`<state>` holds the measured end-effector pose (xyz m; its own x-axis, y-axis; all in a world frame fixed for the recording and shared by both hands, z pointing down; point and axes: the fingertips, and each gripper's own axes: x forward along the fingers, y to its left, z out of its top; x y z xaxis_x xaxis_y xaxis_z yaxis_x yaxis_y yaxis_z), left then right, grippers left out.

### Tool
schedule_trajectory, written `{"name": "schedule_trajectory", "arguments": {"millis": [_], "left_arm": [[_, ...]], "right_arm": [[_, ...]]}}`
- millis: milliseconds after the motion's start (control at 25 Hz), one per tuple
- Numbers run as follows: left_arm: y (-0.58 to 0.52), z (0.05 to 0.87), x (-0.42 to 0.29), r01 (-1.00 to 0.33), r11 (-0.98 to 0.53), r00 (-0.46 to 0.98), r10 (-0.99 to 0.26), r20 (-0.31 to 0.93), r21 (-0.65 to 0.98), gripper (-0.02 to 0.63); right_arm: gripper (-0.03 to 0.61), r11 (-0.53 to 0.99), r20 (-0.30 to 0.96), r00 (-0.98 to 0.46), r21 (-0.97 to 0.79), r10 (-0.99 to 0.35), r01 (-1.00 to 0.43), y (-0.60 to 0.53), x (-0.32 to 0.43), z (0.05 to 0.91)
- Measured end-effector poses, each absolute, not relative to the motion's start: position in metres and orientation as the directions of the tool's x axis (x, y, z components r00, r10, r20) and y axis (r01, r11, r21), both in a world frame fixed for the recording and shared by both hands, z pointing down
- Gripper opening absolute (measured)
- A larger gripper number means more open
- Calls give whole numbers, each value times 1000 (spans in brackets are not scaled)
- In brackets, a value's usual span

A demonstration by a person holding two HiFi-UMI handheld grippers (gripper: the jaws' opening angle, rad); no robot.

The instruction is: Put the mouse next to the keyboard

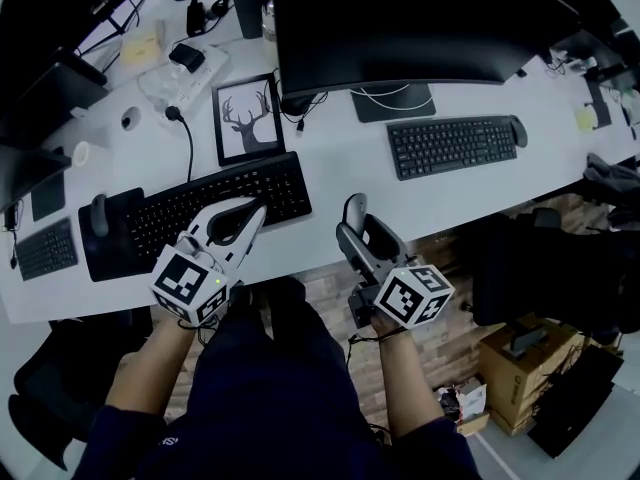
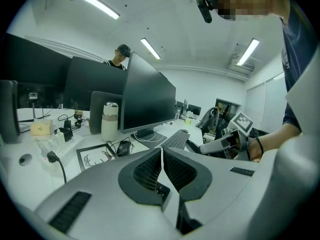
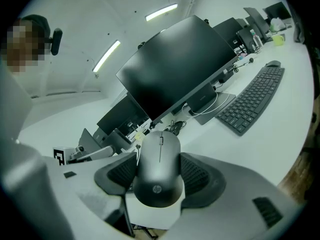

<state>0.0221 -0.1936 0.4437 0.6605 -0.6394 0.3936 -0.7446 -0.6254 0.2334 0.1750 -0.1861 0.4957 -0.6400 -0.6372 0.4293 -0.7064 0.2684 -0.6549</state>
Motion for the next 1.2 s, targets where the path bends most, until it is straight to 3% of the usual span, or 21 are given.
{"name": "schedule_trajectory", "arguments": {"millis": [1200], "left_arm": [[-217,485,8,-763,-582,642,-629,439,283,38]], "right_arm": [[278,357,655,-539,-404,-529,-842,-215,166,579]]}}
